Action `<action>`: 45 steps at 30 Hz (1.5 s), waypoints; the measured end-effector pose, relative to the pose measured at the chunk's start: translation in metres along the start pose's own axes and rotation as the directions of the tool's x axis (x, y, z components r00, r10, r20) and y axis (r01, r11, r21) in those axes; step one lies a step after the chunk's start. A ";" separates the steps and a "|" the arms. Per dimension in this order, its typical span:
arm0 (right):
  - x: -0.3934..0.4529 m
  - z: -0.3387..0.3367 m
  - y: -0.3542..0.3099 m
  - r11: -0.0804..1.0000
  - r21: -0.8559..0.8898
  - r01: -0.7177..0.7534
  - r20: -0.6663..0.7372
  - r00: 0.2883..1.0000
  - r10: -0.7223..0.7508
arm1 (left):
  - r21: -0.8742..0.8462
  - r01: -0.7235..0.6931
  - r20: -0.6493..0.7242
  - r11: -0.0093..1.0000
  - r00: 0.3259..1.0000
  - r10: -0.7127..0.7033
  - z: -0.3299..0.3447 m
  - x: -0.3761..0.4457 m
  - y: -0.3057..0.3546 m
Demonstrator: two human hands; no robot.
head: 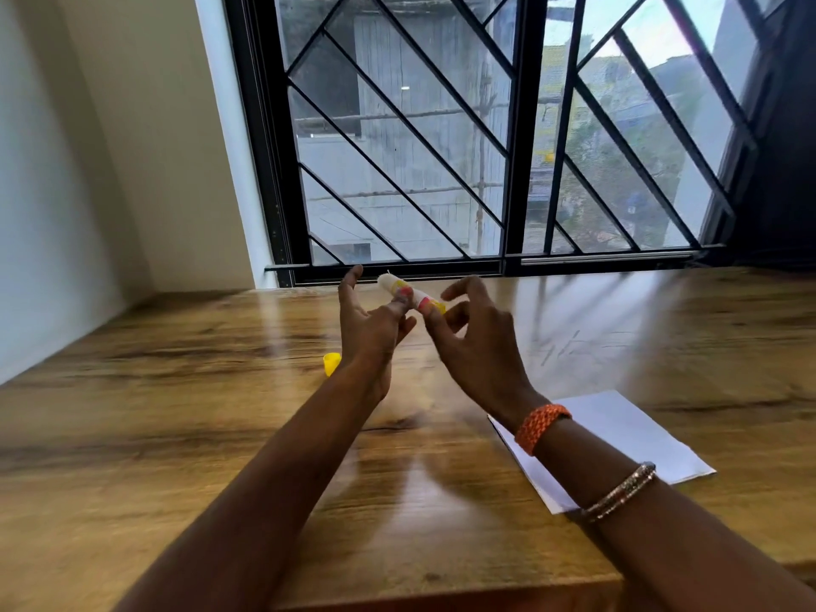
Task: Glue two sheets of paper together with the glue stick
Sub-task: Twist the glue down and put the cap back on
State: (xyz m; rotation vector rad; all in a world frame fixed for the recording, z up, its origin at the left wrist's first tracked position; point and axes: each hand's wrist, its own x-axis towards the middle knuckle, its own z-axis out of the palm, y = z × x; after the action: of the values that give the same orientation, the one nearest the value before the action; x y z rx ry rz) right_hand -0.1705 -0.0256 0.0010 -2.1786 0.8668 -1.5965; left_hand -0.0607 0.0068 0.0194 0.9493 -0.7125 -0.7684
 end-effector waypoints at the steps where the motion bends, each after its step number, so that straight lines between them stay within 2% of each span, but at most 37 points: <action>1: 0.002 -0.001 0.000 0.992 0.088 -0.086 0.023 0.996 0.085 | -0.001 0.008 -0.004 1.000 1.000 -0.008 0.000 0.000 0.000; 3: 0.004 -0.001 0.002 0.970 0.188 -0.153 0.071 0.987 0.142 | 0.042 0.019 -0.031 0.999 0.999 -0.017 0.000 0.001 -0.001; 5: 0.004 -0.001 0.002 0.964 0.227 -0.139 0.099 0.988 0.119 | 0.139 0.023 -0.087 0.990 0.996 -0.011 -0.001 0.002 -0.003; 7: 0.004 -0.002 0.005 0.993 0.099 0.063 0.071 0.995 -0.070 | 0.194 0.046 -0.144 0.980 0.989 -0.018 -0.002 0.004 -0.005; 9: 0.004 -0.002 0.009 0.928 -0.158 0.338 0.099 0.940 -0.326 | 0.207 0.070 -0.154 0.976 0.987 -0.038 -0.002 0.005 -0.006; 10: 0.005 -0.001 0.011 0.886 -0.238 0.399 0.112 0.917 -0.383 | 0.210 0.076 -0.148 0.975 0.988 -0.045 -0.002 0.005 -0.006; 11: 0.005 -0.001 0.011 0.887 -0.250 0.388 0.102 0.922 -0.374 | 0.209 0.084 -0.137 0.974 0.989 -0.055 -0.002 0.004 -0.006; 13: 0.005 -0.002 0.007 0.975 -0.093 0.201 0.063 0.979 -0.196 | 0.195 0.097 -0.122 0.976 0.990 -0.074 -0.001 0.003 -0.004; 14: 0.006 -0.005 0.004 0.998 0.055 0.032 0.097 0.995 -0.037 | 0.187 0.103 -0.114 0.977 0.990 -0.083 -0.001 0.003 -0.004; 15: 0.007 -0.008 0.001 0.960 0.219 -0.171 0.190 0.973 0.130 | 0.179 0.109 -0.106 0.978 0.990 -0.091 -0.001 0.003 -0.004; 17: 0.008 -0.013 0.002 0.728 0.459 -0.510 0.406 0.849 0.338 | 0.173 0.119 -0.088 0.978 0.991 -0.105 -0.001 0.004 -0.004; 18: 0.008 -0.015 0.003 0.623 0.518 -0.586 0.466 0.804 0.369 | 0.168 0.124 -0.077 0.978 0.991 -0.112 -0.001 0.005 -0.005; 20: 0.007 -0.015 0.007 0.520 0.586 -0.621 0.496 0.783 0.376 | 0.158 0.127 -0.058 0.979 0.991 -0.119 -0.001 0.005 -0.006; 21: 0.008 -0.014 0.007 0.509 0.600 -0.618 0.489 0.786 0.379 | 0.159 0.124 -0.057 0.980 0.992 -0.116 -0.001 0.005 -0.006; 22: 0.007 -0.013 0.006 0.538 0.598 -0.594 0.462 0.804 0.374 | 0.164 0.123 -0.062 0.979 0.991 -0.114 -0.001 0.006 -0.006; 23: 0.007 -0.012 0.006 0.637 0.567 -0.522 0.397 0.851 0.344 | 0.170 0.126 -0.072 0.977 0.991 -0.115 -0.001 0.006 -0.006; 24: 0.006 -0.012 0.006 0.789 0.477 -0.386 0.298 0.916 0.268 | 0.177 0.134 -0.086 0.975 0.989 -0.120 -0.001 0.006 -0.006; 25: 0.006 -0.012 0.008 0.927 0.322 -0.189 0.203 0.971 0.128 | 0.185 0.145 -0.099 0.972 0.987 -0.128 -0.001 0.006 -0.007; 26: 0.005 -0.011 0.010 0.989 0.146 0.030 0.151 0.987 -0.052 | 0.193 0.155 -0.111 0.969 0.985 -0.135 -0.002 0.006 -0.008; 27: 0.004 -0.010 0.012 0.975 -0.023 0.221 0.138 0.967 -0.216 | 0.198 0.161 -0.119 0.967 0.983 -0.139 -0.002 0.005 -0.008; 29: 0.004 -0.009 0.011 0.847 -0.306 0.434 0.158 0.901 -0.404 | 0.195 0.157 -0.122 0.968 0.983 -0.135 -0.002 0.003 -0.009; 31: 0.004 -0.009 0.011 0.756 -0.440 0.484 0.159 0.871 -0.465 | 0.178 0.152 -0.114 0.972 0.984 -0.133 -0.001 0.003 -0.008; 33: 0.003 -0.009 0.009 0.819 -0.383 0.428 0.106 0.901 -0.421 | 0.140 0.146 -0.101 0.979 0.986 -0.132 0.000 0.002 -0.006; 36: 0.003 -0.012 0.005 0.988 -0.001 0.154 0.020 0.988 -0.154 | 0.091 0.091 -0.061 0.992 0.994 -0.086 0.004 0.000 -0.004; 38: 0.006 -0.015 0.003 0.959 0.266 -0.099 0.086 0.993 0.078 | 0.090 0.065 -0.019 0.994 0.998 -0.064 0.006 -0.001 -0.004; 40: 0.008 -0.017 0.004 0.913 0.365 -0.182 0.129 0.981 0.144 | 0.093 0.064 0.001 0.994 0.998 -0.065 0.007 -0.001 -0.005; 41: 0.008 -0.017 0.003 0.928 0.345 -0.137 0.108 0.989 0.106 | 0.100 0.070 -0.003 0.993 0.998 -0.070 0.006 0.000 -0.006; 42: 0.007 -0.016 0.003 0.965 0.262 -0.028 0.066 0.998 0.012 | 0.115 0.075 -0.014 0.991 0.997 -0.074 0.005 0.000 -0.006; 43: 0.007 -0.016 0.005 0.986 0.107 0.129 0.026 0.991 -0.132 | 0.128 0.081 -0.031 0.989 0.997 -0.077 0.004 0.001 -0.007; 44: 0.007 -0.015 0.007 0.952 -0.101 0.289 0.014 0.957 -0.289 | 0.137 0.085 -0.048 0.987 0.996 -0.079 0.003 0.001 -0.007; 45: 0.007 -0.013 0.008 0.859 -0.306 0.411 0.036 0.906 -0.421 | 0.141 0.087 -0.060 0.986 0.995 -0.079 0.002 0.001 -0.007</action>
State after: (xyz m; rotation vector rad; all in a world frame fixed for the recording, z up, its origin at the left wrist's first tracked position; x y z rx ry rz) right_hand -0.1837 -0.0349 0.0057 -2.7183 0.7240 -1.7903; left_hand -0.0638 0.0023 0.0139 1.1324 -0.6911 -0.7690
